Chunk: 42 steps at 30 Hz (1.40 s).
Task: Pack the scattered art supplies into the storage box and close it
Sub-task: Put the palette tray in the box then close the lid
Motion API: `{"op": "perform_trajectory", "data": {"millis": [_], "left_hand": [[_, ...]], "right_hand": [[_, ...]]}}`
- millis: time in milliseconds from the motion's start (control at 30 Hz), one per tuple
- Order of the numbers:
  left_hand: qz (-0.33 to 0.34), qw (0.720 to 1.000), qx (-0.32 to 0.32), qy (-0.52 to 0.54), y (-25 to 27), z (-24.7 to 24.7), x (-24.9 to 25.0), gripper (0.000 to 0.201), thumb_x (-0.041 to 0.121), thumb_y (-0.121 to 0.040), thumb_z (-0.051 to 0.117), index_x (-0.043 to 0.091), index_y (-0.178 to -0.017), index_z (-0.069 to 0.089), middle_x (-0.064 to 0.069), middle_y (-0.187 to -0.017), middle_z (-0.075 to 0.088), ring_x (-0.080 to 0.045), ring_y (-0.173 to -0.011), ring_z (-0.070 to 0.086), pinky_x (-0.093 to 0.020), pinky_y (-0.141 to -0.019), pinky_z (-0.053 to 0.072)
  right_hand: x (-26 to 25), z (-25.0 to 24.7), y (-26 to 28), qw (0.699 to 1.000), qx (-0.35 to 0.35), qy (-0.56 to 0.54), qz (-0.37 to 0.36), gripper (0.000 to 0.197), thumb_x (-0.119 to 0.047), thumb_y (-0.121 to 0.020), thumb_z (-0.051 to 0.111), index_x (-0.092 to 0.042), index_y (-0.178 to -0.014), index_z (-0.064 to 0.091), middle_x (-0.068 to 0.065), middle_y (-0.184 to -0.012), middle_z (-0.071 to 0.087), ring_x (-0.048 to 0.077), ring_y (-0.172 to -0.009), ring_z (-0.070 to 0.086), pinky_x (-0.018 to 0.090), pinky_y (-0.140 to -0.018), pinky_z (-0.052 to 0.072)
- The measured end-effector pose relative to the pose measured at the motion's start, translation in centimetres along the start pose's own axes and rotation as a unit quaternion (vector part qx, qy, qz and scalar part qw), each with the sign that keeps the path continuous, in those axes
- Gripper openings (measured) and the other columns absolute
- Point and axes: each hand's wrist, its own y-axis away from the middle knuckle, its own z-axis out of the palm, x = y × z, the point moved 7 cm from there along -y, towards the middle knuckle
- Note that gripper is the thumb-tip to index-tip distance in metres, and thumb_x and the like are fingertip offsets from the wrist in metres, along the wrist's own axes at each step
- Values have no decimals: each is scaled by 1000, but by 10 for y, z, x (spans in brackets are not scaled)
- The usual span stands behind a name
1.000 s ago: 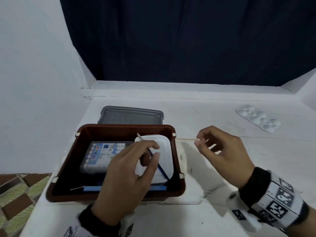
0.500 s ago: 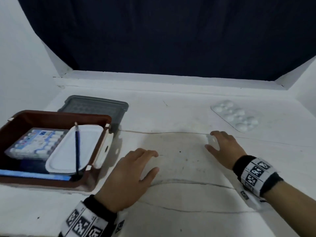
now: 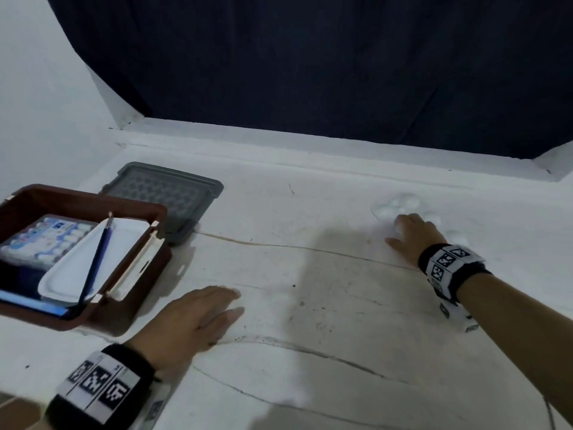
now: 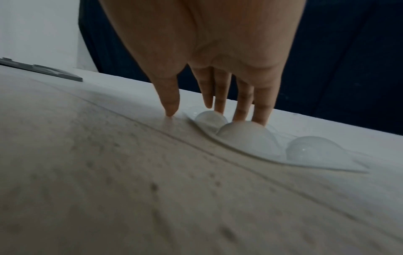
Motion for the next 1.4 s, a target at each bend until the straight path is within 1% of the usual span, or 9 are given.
{"op": "perform_trajectory", "data": {"millis": [233, 367, 500, 700, 800, 933, 1067, 1267, 1400], "left_hand": [[-67, 964, -23, 255, 1, 5, -5, 69, 72, -78, 63, 25, -128, 61, 17, -133, 63, -3, -128, 56, -11, -99, 42], [-67, 963, -32, 257, 4, 6, 1, 62, 74, -77, 63, 37, -126, 60, 22, -138, 57, 2, -132, 50, -26, -109, 42], [-48, 975, 7, 218, 6, 0, 18, 30, 22, -100, 55, 27, -129, 59, 22, -131, 62, 2, -128, 53, -15, -108, 39], [-35, 974, 130, 180, 24, -36, 42, 28, 39, -95, 54, 38, -122, 61, 15, -112, 69, -4, -107, 65, -15, -89, 49], [-19, 966, 170, 193, 35, -55, 52, 30, 46, -96, 53, 37, -123, 61, 11, -112, 70, -7, -105, 67, -22, -90, 51], [8, 959, 197, 201, 53, -80, 62, 43, 66, -88, 49, 43, -123, 59, 9, -110, 71, -10, -102, 69, -25, -88, 51], [7, 940, 238, 244, 72, -109, 58, 27, 50, -93, 55, 42, -117, 64, 3, -109, 72, -14, -96, 71, -24, -83, 55], [21, 939, 298, 168, 102, -171, 29, 51, 65, -85, 49, 33, -121, 64, 2, -109, 72, -15, -95, 70, -28, -80, 52], [15, 932, 333, 140, 110, -217, -16, 15, 42, -98, 57, 38, -108, 68, 10, -102, 73, -2, -92, 69, -15, -76, 51]], "right_hand": [[-39, 3, 36, 994, -10, 4, -109, 34, -30, -95, 54, -16, -125, 53, 6, -124, 51, 28, -111, 52, 33, -88, 42], [-74, 3, 78, 983, 0, -26, -184, 34, -28, -95, 48, -21, -128, 50, 1, -122, 51, 24, -105, 52, 31, -84, 44], [-101, -17, 114, 964, 68, -114, -229, 32, -29, -96, 47, -23, -127, 55, -5, -119, 56, 19, -103, 54, 29, -86, 46], [-112, -67, 131, 908, 106, -357, -190, 14, -25, -100, 50, -29, -104, 63, -14, -93, 65, 1, -75, 59, 11, -64, 43], [-114, -71, 123, 871, 72, -465, -144, 15, -23, -100, 51, -29, -98, 64, -9, -76, 62, 3, -53, 46, 10, -53, 36], [-124, -55, 120, 759, -15, -646, -78, 18, -26, -98, 54, -20, -98, 72, 7, -99, 72, 17, -89, 64, 34, -85, 48], [-158, -41, 134, 644, -92, -758, -48, 33, -34, -92, 55, -11, -111, 69, 15, -114, 69, 29, -95, 68, 42, -77, 55], [-218, -78, 145, 697, 37, -706, -119, 27, -30, -101, 48, -22, -119, 66, 4, -112, 71, 25, -108, 66, 47, -94, 52], [-272, -116, 155, 750, 118, -624, -186, 29, -39, -99, 51, -25, -123, 62, 0, -112, 69, 19, -108, 63, 54, -100, 46]]}}
